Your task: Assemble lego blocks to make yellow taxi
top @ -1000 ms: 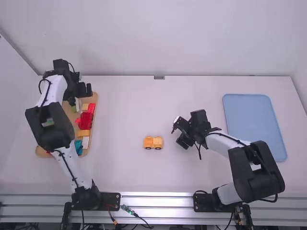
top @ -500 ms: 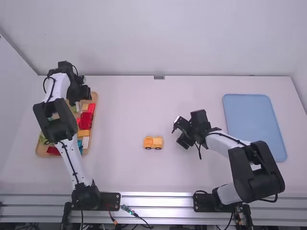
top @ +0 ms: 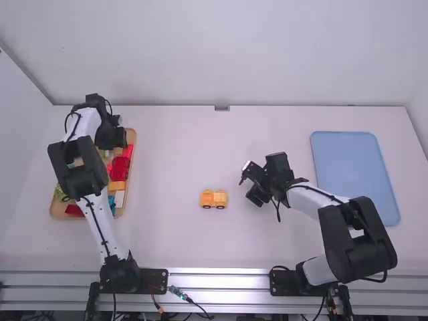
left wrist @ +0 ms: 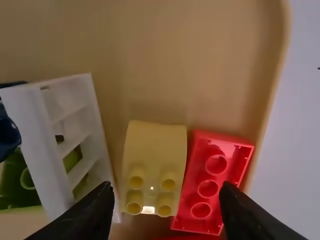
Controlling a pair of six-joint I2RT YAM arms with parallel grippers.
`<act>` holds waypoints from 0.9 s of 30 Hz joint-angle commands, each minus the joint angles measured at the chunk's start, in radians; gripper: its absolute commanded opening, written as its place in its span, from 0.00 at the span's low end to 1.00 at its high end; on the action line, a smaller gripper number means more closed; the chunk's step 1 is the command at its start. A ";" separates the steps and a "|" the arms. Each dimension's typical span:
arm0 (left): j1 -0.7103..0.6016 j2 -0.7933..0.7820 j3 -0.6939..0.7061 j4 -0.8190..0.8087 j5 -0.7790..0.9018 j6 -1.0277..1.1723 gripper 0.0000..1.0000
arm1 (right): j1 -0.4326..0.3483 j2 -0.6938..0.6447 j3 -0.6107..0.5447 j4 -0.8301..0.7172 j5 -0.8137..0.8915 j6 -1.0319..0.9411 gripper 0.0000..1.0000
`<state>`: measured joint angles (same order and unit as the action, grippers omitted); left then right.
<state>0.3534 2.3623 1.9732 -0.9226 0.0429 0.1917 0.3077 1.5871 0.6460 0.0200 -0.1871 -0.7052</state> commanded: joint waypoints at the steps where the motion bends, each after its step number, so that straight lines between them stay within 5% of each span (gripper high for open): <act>1: 0.013 0.005 -0.007 -0.004 0.001 -0.005 0.57 | 0.000 -0.022 -0.003 -0.001 0.002 0.002 0.99; 27: 0.072 0.005 -0.090 0.076 0.149 0.119 0.45 | 0.000 -0.022 -0.003 -0.001 0.002 0.002 0.99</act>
<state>0.4290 2.3623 1.8912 -0.8352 0.1764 0.2905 0.3077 1.5871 0.6456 0.0196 -0.1875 -0.7086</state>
